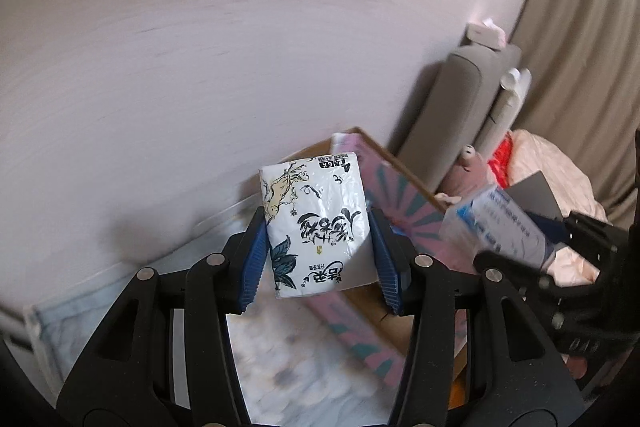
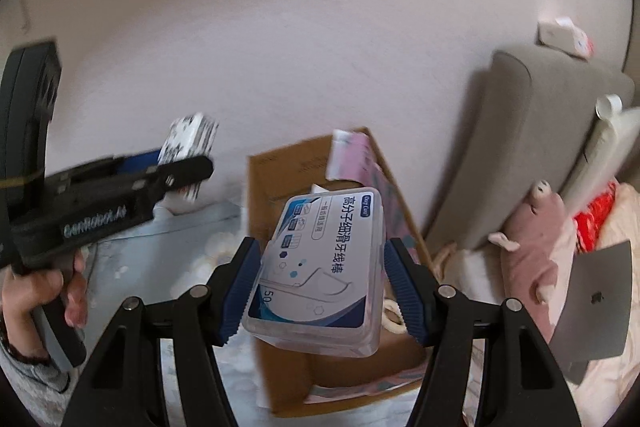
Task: Organize objects
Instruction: 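Carry tissue pack and swab case into the cardboard box and open both tools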
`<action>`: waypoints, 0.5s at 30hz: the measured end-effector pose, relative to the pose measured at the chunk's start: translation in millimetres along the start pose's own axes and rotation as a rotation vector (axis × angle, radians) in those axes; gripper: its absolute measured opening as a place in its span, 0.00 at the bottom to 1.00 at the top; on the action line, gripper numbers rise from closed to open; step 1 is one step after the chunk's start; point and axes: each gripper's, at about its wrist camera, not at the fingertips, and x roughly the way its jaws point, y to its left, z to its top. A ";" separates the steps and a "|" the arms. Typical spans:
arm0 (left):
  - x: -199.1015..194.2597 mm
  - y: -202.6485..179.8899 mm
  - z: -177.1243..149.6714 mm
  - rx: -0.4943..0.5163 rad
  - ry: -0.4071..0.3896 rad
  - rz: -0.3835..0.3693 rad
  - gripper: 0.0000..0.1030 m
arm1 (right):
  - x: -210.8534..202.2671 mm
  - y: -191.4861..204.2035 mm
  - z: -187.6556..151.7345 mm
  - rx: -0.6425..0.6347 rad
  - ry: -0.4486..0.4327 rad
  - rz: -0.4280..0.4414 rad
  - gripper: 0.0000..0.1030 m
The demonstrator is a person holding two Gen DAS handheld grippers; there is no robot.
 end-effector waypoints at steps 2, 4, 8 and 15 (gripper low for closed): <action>18.5 -10.9 9.9 0.022 0.019 -0.018 0.44 | 8.4 -11.1 -2.3 0.014 0.026 -0.013 0.58; 34.4 -18.3 16.1 0.040 0.040 -0.030 0.44 | 16.5 -17.5 -3.9 0.022 0.049 -0.020 0.58; 72.3 -32.2 27.1 0.082 0.101 -0.046 0.44 | 31.4 -27.9 -12.0 0.023 0.105 -0.026 0.57; 135.6 -40.5 29.2 0.114 0.233 -0.052 0.44 | 60.2 -32.1 -23.3 -0.007 0.191 -0.021 0.57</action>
